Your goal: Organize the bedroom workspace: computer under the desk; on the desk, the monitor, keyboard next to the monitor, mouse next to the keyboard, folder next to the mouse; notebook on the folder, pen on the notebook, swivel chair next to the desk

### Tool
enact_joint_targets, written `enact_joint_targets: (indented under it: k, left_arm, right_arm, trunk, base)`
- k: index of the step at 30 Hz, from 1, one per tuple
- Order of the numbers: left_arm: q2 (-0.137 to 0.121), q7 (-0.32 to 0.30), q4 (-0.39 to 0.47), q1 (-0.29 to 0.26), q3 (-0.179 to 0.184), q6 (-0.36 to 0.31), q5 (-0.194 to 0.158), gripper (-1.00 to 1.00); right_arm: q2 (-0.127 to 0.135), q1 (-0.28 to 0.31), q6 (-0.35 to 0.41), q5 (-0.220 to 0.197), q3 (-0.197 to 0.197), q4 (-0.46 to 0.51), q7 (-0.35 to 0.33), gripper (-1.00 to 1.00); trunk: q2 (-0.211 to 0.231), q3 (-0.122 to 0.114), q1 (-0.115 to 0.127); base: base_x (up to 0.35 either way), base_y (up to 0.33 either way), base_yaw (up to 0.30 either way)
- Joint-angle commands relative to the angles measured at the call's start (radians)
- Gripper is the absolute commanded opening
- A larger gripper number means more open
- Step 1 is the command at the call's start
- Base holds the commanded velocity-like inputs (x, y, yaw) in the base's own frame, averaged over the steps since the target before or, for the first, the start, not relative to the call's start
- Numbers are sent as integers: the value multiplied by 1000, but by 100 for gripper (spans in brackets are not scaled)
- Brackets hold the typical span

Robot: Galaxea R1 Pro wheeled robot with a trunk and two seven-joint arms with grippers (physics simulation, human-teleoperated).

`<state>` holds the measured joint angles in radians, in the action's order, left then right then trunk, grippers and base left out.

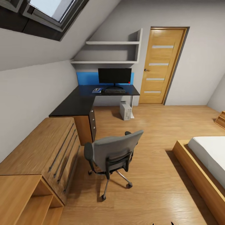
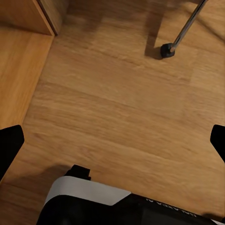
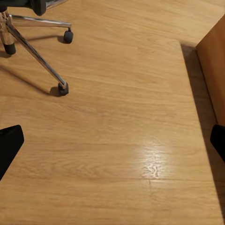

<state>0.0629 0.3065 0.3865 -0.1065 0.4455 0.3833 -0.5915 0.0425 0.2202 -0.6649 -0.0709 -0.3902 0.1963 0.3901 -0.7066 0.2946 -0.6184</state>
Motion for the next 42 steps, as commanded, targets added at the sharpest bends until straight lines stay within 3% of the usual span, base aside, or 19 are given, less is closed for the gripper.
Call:
enact_joint_targets:
  k: [1,12,42]
  left_arm:
    - [0,8,0,-1,9,4,-5,100]
    - [3,6,1,-1,10,3,2,100]
    - [4,1,0,-1,10,0,0,100]
  right_arm:
    - [0,1,-2,-7,-9,0,4,100]
    - [0,1,-1,-7,-9,0,4,100]
    - [0,1,-1,-7,-9,0,4,100]
  trunk:
    - [-8,5,-4]
    - [-85,39,-46]
    - [-295,133,-161]
  base:
    - [0,0,0]
    - [-43,-124,0]
    - [0,-3,0]
